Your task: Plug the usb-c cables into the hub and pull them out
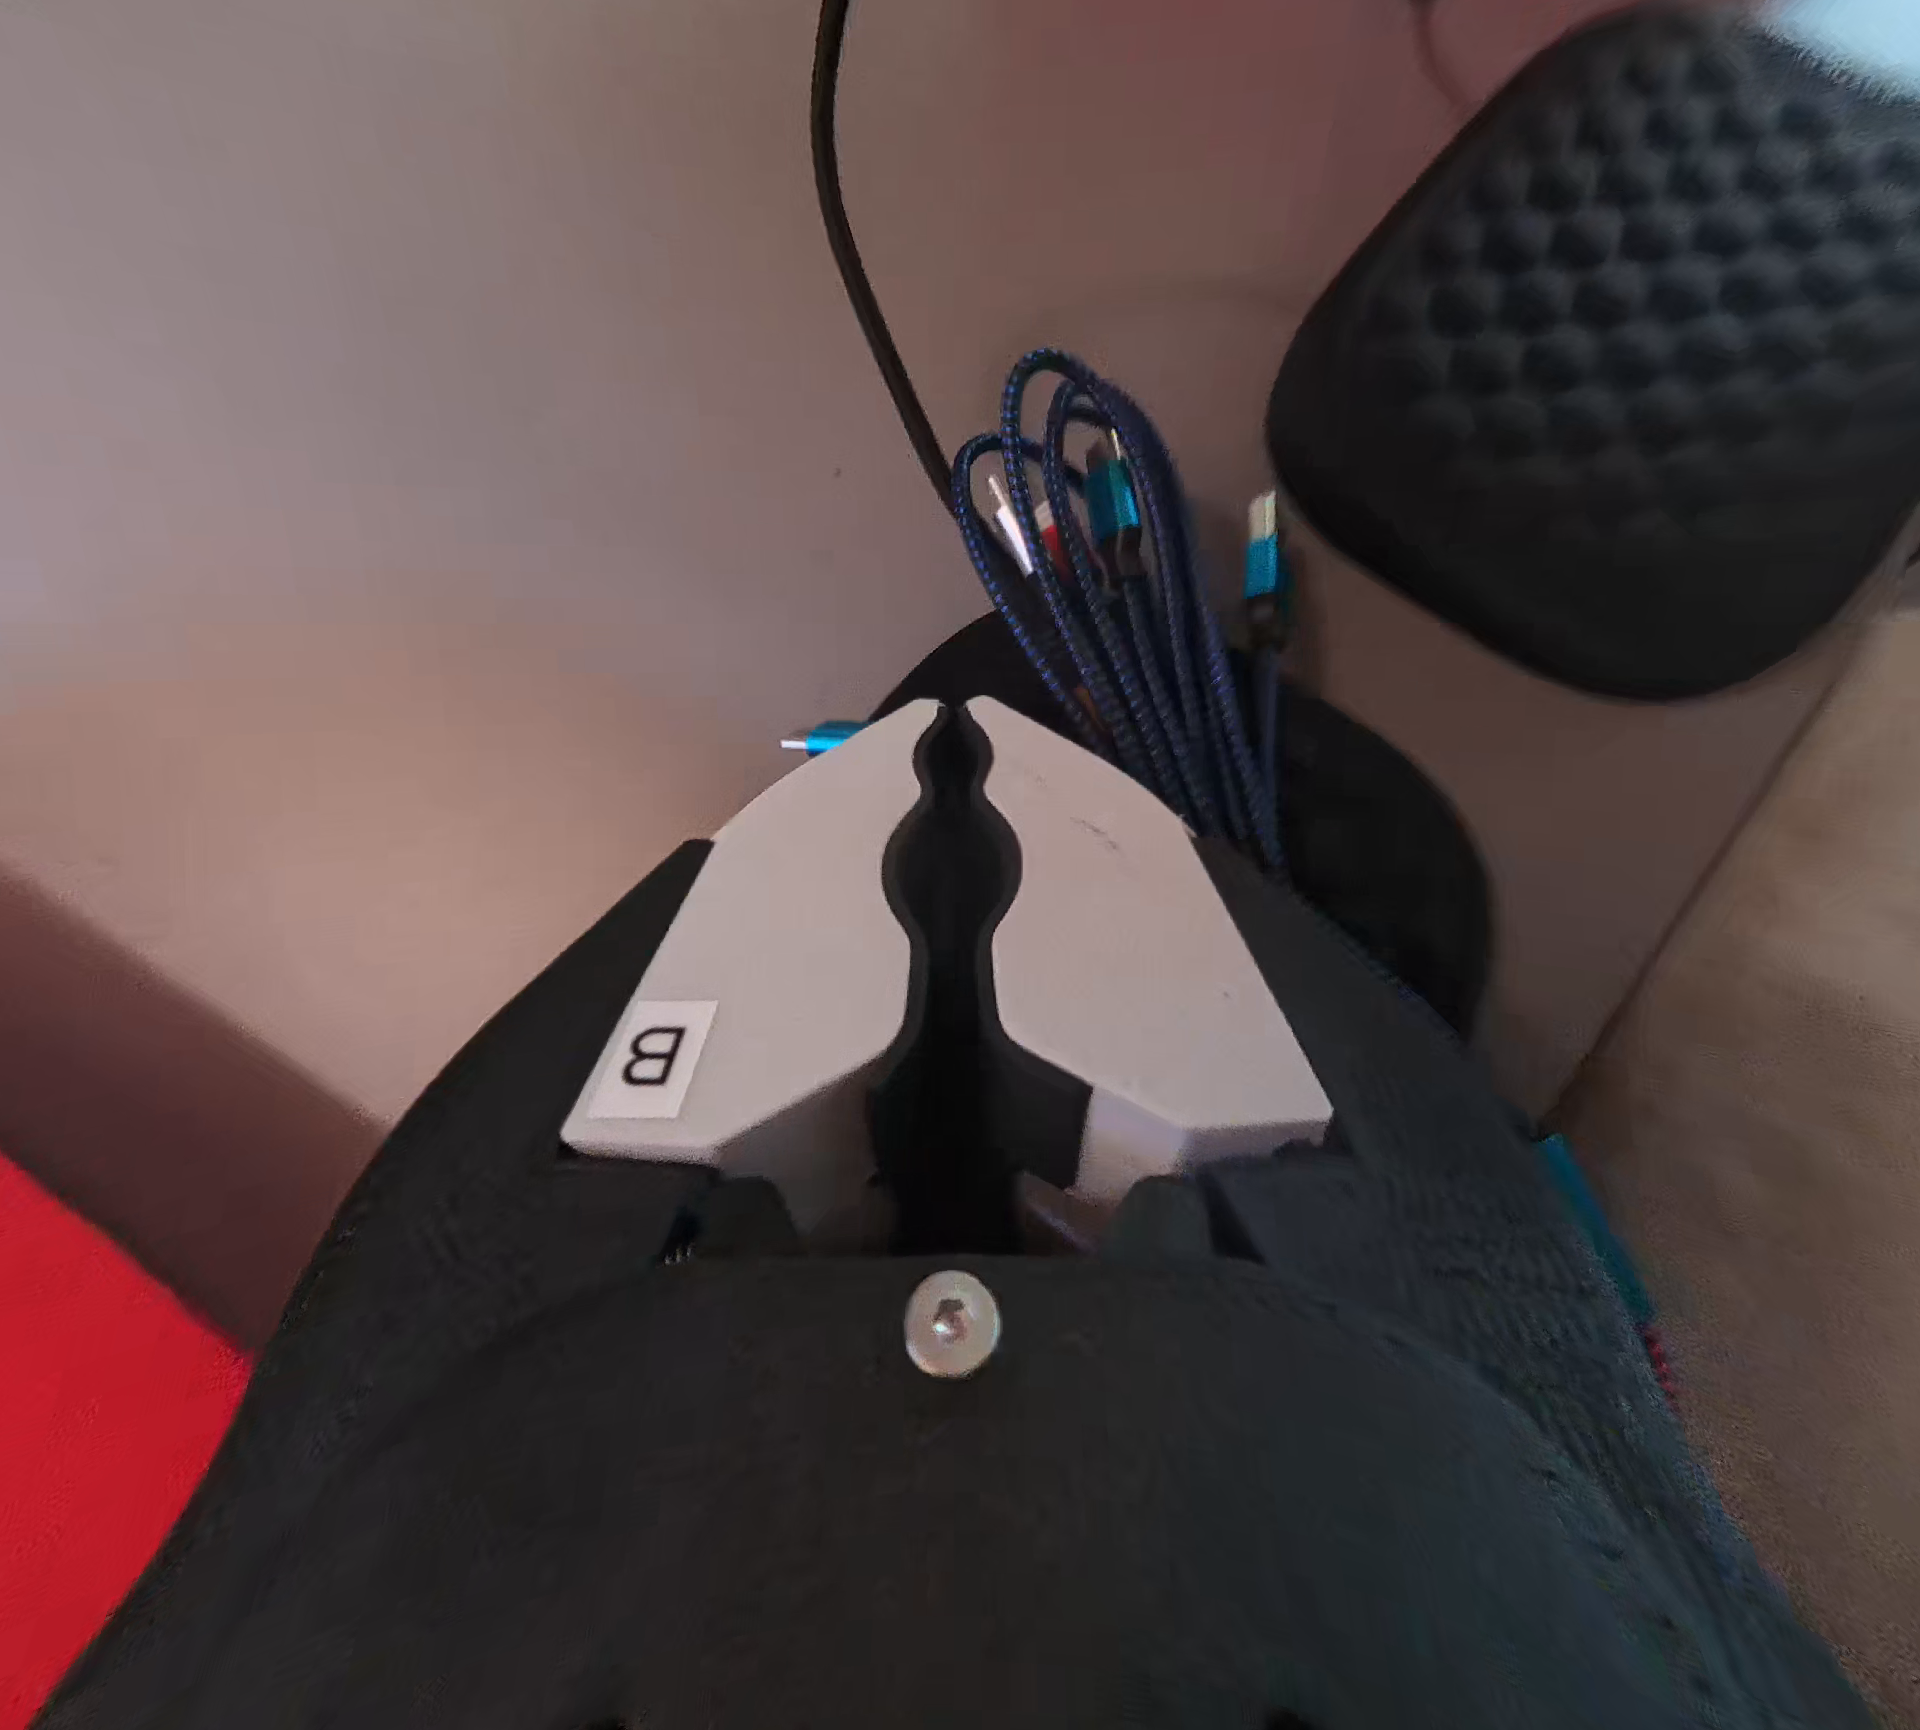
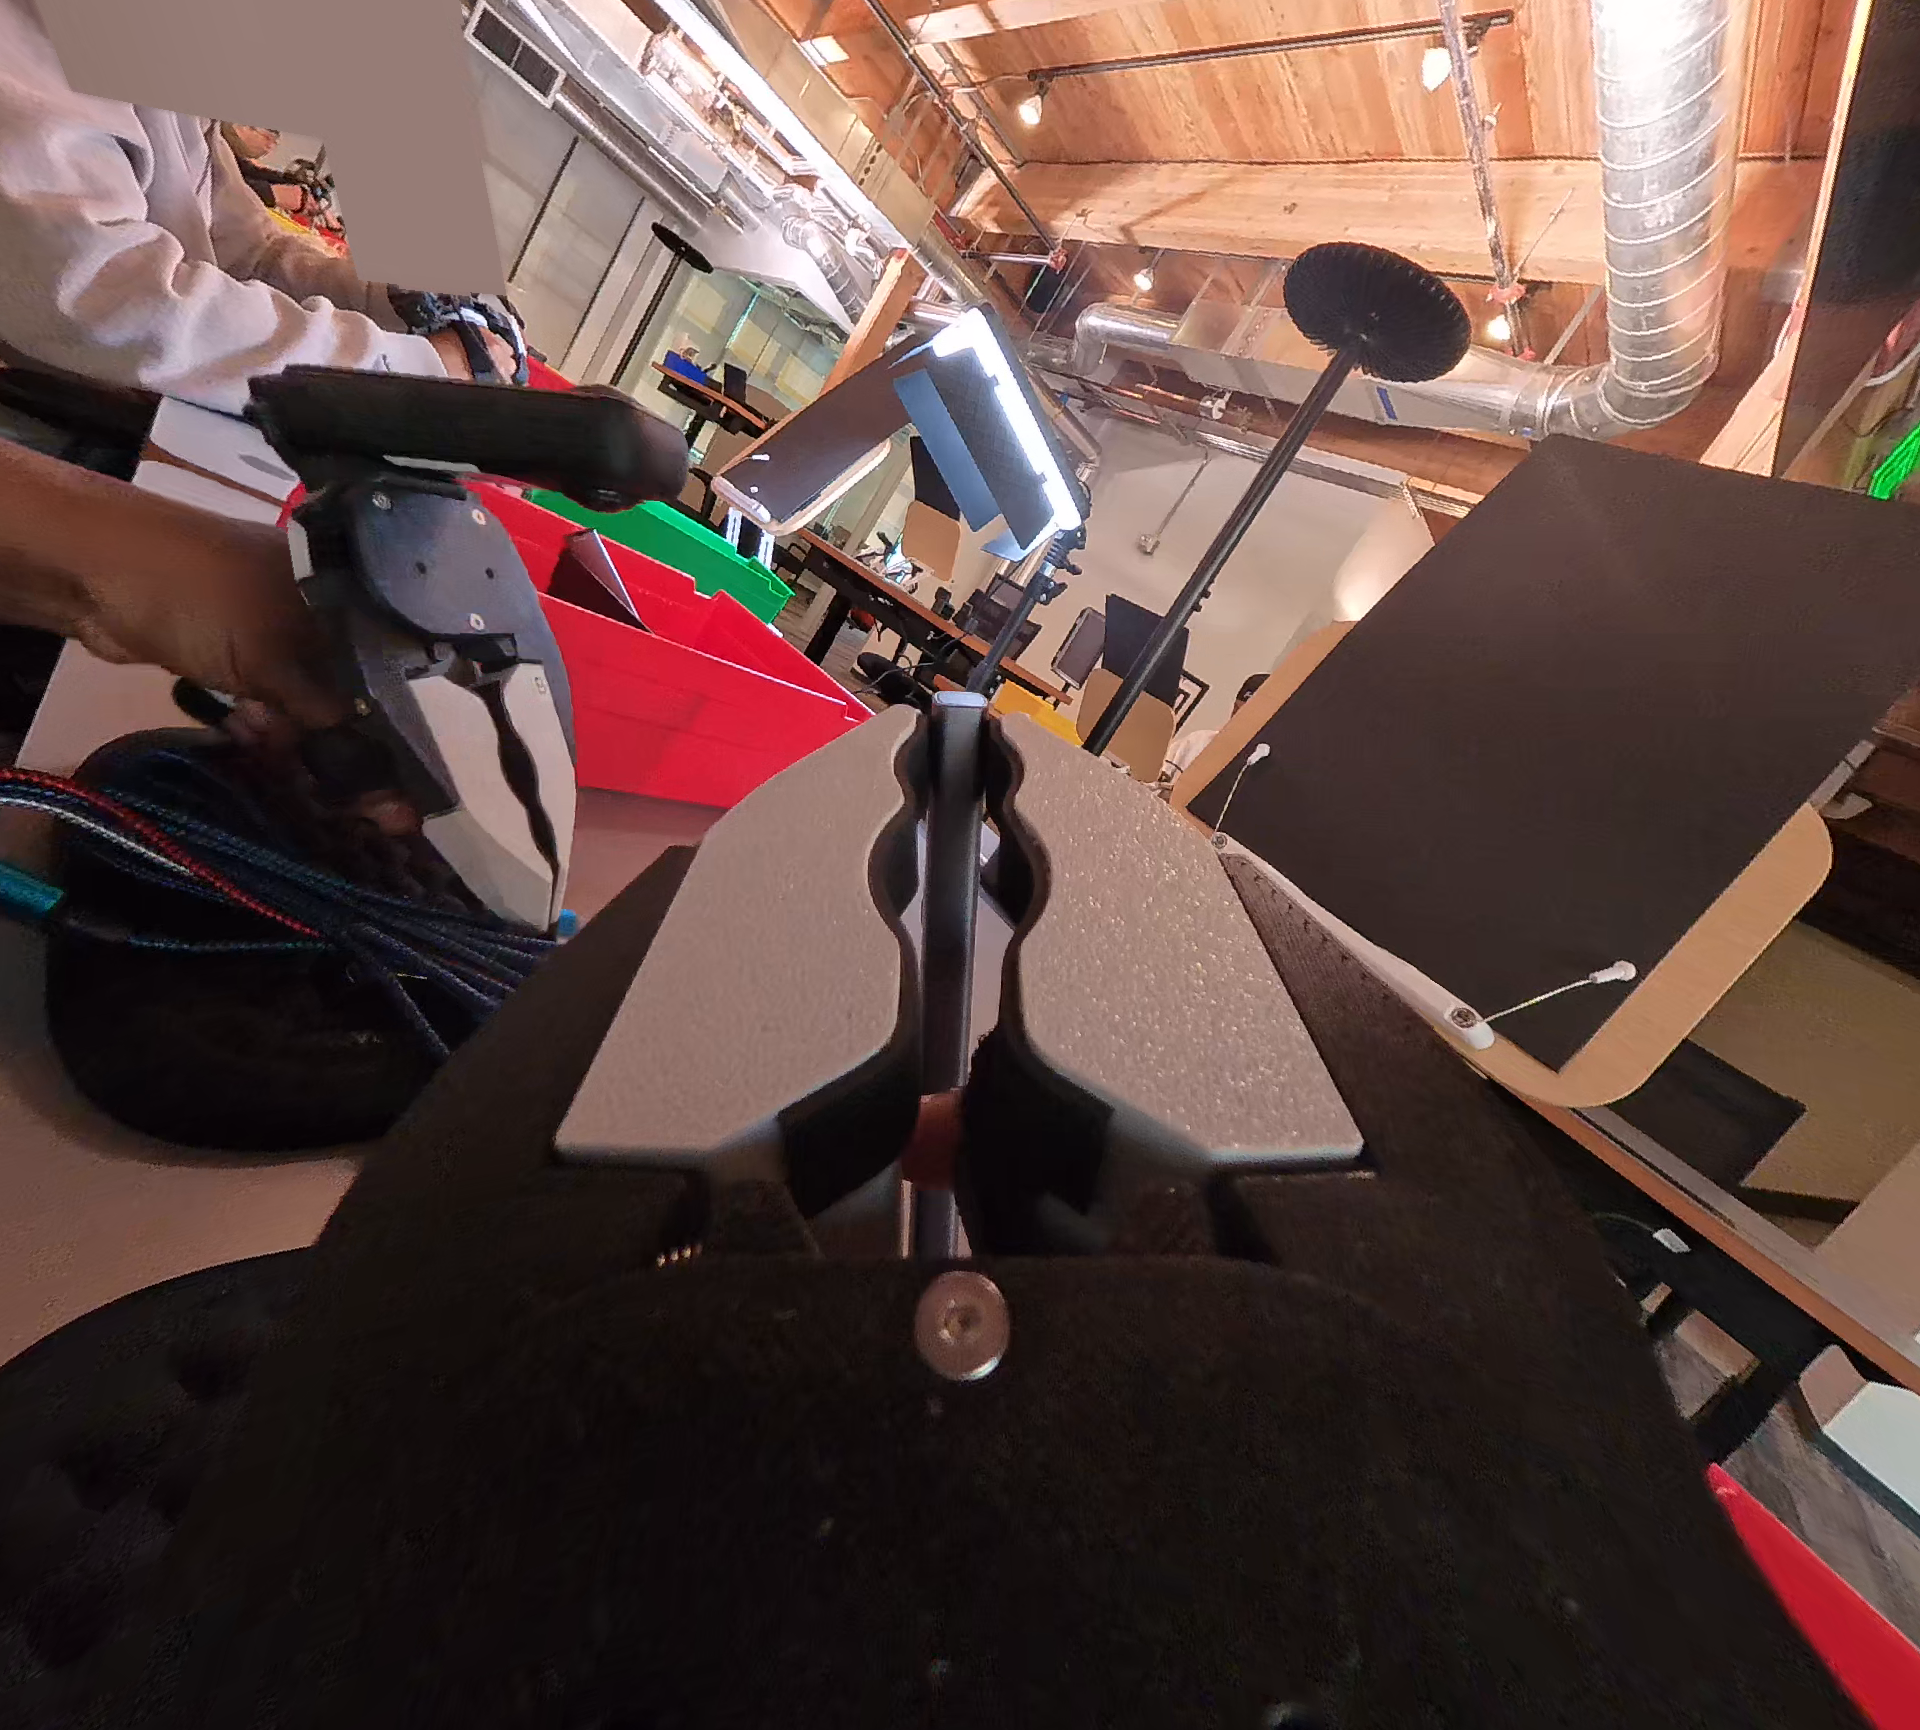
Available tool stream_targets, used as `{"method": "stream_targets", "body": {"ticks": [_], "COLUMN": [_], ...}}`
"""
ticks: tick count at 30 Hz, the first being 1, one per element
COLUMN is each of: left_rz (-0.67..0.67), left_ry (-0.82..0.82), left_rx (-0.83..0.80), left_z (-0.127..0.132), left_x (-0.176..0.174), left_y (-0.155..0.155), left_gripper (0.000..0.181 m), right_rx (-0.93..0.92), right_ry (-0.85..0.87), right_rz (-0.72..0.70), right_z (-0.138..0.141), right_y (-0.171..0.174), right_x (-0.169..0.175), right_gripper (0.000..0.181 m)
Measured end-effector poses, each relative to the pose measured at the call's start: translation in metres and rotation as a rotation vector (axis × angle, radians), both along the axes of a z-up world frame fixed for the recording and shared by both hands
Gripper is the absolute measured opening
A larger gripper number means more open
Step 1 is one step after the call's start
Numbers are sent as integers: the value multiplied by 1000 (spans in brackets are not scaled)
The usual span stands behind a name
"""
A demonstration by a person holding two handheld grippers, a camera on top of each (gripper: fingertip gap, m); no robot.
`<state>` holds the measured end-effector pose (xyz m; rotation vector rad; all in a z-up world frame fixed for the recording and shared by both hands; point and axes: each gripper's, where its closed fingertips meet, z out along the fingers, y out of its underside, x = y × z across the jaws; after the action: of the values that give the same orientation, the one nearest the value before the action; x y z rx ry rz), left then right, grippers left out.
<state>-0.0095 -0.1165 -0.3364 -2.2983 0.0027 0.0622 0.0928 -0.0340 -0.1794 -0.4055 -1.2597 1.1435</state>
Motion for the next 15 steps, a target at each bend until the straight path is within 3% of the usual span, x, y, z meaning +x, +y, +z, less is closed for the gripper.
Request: {"method": "stream_targets", "body": {"ticks": [3,5,6,8,9,10,12,14,15], "left_rz": [-2,35,49,82,65,18,-76,-147,-162], "left_ry": [59,37,27,34,55,86,184,325,375], "left_rx": [-69,-12,18,80,120,167,208,151,107], "left_z": [5,21,29,45,52,59,63,52,44], "left_x": [-7,-8,-7,-5,0,9,30,41,42], "left_y": [-11,-10,-10,-7,-3,3,12,18,21], "left_gripper": [0,0,7,41,45,43,21,1,1], "right_rx": [-2,-1,2,5,3,0,-3,-1,-1], "right_ry": [5,6,5,1,1,1,2,3,4], "right_rz": [-2,-3,-5,-9,-7,-5,-5,-6,-6], "right_z": [1,1,0,0,-1,-1,-1,-1,-1], "right_y": [1,1,1,2,2,2,2,2,2], "right_x": [1,1,1,1,0,0,0,1,1], "right_gripper": [9,9,9,9,9,9,9,9,9]}}
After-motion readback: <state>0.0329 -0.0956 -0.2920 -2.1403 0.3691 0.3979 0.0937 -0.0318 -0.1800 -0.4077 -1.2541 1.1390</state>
